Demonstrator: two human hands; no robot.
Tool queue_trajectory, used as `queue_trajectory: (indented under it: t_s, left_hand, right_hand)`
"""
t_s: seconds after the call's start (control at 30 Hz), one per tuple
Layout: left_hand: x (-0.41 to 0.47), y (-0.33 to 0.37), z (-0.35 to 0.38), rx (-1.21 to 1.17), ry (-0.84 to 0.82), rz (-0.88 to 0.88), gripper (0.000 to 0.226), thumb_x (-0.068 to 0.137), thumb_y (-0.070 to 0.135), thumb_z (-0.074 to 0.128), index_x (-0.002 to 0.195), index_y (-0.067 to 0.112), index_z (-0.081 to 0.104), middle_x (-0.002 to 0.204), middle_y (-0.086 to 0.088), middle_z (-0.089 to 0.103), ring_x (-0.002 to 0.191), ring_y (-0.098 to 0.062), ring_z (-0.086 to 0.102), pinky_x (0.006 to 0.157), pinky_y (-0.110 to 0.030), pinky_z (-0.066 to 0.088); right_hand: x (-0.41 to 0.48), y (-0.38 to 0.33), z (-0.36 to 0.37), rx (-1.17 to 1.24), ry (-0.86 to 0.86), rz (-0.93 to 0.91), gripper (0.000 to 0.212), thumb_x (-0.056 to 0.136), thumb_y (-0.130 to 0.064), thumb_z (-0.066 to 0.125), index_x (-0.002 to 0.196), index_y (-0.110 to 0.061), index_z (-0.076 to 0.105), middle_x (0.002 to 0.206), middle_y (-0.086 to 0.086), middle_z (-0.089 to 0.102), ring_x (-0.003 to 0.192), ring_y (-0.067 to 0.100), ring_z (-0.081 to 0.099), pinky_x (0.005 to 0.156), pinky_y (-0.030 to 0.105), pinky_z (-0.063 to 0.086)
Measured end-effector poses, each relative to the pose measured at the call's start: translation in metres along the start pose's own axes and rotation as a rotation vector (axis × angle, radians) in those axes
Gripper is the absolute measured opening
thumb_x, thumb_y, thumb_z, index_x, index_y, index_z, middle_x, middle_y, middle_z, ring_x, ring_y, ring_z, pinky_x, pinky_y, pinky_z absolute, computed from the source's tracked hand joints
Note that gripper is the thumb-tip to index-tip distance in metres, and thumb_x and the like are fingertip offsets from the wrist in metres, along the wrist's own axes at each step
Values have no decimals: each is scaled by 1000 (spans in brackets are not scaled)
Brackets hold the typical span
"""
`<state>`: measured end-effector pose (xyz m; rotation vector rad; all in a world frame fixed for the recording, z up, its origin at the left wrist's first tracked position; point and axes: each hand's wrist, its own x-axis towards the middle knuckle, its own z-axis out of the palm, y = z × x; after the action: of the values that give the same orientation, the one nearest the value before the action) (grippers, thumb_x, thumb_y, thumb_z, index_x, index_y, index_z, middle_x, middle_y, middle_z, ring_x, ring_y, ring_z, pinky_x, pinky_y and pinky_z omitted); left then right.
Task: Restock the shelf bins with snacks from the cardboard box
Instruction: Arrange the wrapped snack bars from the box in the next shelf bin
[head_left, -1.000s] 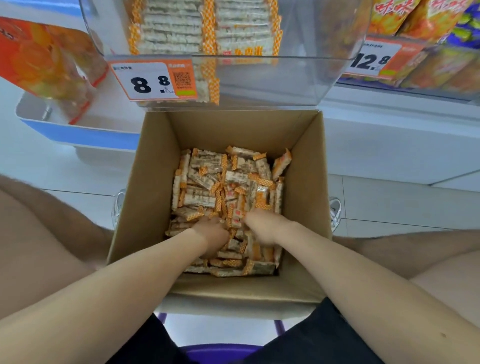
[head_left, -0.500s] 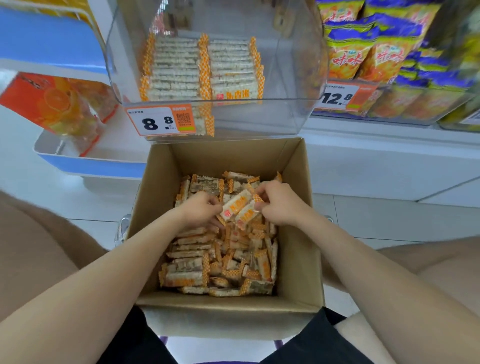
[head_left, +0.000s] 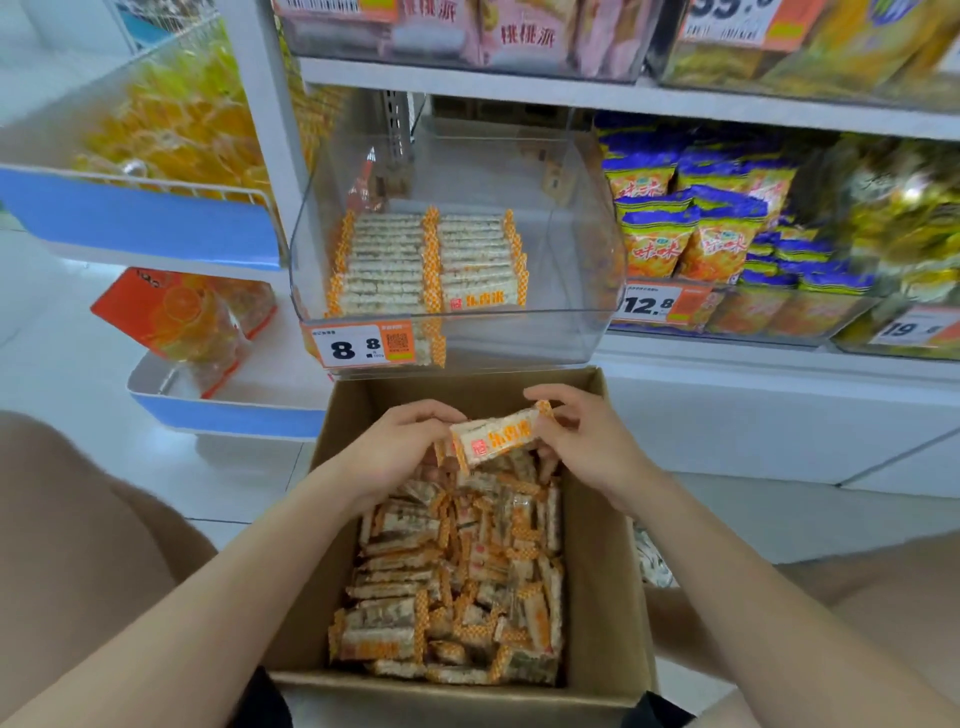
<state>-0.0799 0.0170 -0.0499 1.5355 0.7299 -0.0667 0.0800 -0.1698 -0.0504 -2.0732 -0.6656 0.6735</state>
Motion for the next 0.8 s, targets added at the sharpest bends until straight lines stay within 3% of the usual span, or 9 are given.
queue_trajectory:
  t_s: [0.1, 0.2, 0.27, 0.37, 0.47, 0.53, 0.63, 0.73, 0.8]
  left_hand:
    - [-9, 15, -3, -46, 32, 81, 34, 109, 18, 45, 116, 26, 77, 111, -14, 77, 84, -23, 65, 68, -31, 52]
    - [-17, 28, -7, -57, 24, 129, 30, 104, 43, 52, 113, 31, 78, 110, -16, 74, 86, -25, 60, 77, -39, 49]
    - [-24, 36, -8, 54, 50, 219, 32, 94, 60, 66, 115, 37, 75, 102, -7, 73, 84, -16, 63, 82, -37, 50]
    - [-36, 49, -8, 361, 153, 431, 28, 87, 48, 80, 113, 45, 71, 83, 12, 68, 75, -7, 62, 76, -30, 50]
    - [-48, 66, -6, 538, 164, 575, 27, 91, 39, 78, 115, 44, 68, 79, 28, 63, 68, -1, 58, 64, -15, 41]
    - [-53, 81, -9, 578, 160, 639, 27, 92, 33, 78, 118, 39, 69, 81, 40, 60, 70, 9, 57, 65, -9, 39]
    - [-51, 99, -24, 583, 132, 699, 28, 91, 34, 78, 117, 42, 70, 93, 26, 69, 81, -3, 63, 68, -15, 43]
    - [-41, 106, -38, 575, 158, 724, 34, 93, 44, 76, 126, 42, 66, 106, 17, 70, 97, -7, 64, 77, -24, 51]
    - [-35, 113, -45, 568, 260, 730, 39, 97, 53, 66, 133, 37, 60, 115, 19, 67, 109, 1, 61, 81, -15, 49]
  right_hand:
    - [-5, -10, 0, -52, 55, -82, 24, 94, -48, 61, 118, -51, 67, 107, -14, 76, 94, 9, 72, 90, 48, 61]
    - [-9, -23, -3, -109, 106, -137, 28, 91, -57, 58, 118, -54, 65, 115, -22, 73, 109, -1, 66, 97, 43, 57]
    - [-13, -31, -7, -164, 141, -155, 29, 89, -63, 55, 117, -59, 62, 113, -24, 72, 106, -1, 67, 95, 42, 57]
    - [-19, -43, -12, -264, 178, -223, 27, 87, -59, 55, 112, -54, 64, 110, -27, 63, 98, 3, 65, 90, 43, 58]
    - [-29, -61, -16, -341, 82, -365, 45, 92, -45, 57, 137, -44, 58, 136, -24, 48, 129, 2, 50, 111, 33, 44]
    - [-30, -74, -22, -384, -24, -454, 50, 97, -40, 58, 147, -37, 52, 143, -20, 50, 135, 2, 45, 114, 30, 37]
    - [-23, -93, -33, -456, -92, -525, 47, 101, -43, 57, 146, -32, 51, 137, -17, 58, 124, 3, 53, 104, 29, 43]
    - [-11, -110, -45, -483, -127, -547, 48, 103, -43, 58, 147, -27, 47, 138, -14, 55, 120, -1, 52, 95, 15, 39]
    - [1, -125, -53, -523, -99, -573, 49, 104, -41, 57, 148, -24, 45, 136, -12, 53, 117, 0, 51, 92, 14, 38]
